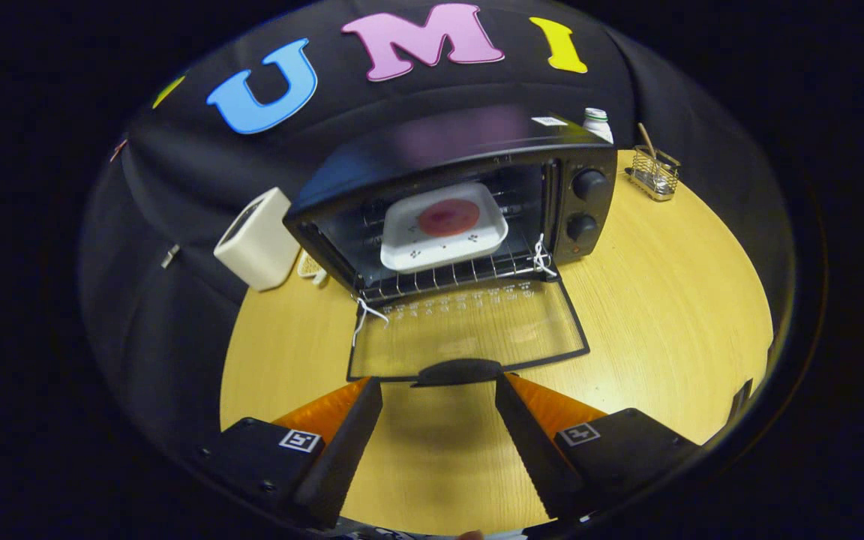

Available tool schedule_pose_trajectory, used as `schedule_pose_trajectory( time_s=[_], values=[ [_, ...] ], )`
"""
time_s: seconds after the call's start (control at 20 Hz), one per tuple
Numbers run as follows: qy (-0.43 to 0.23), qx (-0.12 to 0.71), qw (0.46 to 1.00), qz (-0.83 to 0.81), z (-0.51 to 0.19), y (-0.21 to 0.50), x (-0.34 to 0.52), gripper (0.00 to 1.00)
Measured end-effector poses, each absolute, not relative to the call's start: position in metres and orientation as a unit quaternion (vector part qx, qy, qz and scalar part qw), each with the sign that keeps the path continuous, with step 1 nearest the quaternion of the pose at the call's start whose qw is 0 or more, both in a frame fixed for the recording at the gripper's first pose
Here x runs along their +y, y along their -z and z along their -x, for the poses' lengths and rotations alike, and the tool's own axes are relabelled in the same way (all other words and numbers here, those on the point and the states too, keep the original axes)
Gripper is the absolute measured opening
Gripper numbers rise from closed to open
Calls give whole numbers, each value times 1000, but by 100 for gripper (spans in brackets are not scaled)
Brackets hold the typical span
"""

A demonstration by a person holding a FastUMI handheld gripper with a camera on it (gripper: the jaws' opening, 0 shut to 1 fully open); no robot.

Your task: Open the toaster oven, put the food inside, and close the toaster oven door.

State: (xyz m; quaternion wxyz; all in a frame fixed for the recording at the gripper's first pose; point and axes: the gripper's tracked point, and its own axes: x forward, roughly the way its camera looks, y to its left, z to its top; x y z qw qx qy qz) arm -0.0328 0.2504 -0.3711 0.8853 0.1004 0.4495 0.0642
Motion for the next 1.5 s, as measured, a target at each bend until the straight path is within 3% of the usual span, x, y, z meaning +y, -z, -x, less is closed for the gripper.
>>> schedule_pose_trajectory(
  time_s=[0.3, 0.65, 1.5],
  values=[
    [-52, 493, 868, -32, 50, 444, 246, 99],
    [-15, 491, 871, -4, 22, 469, 244, 99],
    [-23, 419, 907, -24, 26, 411, 245, 99]
  ],
)
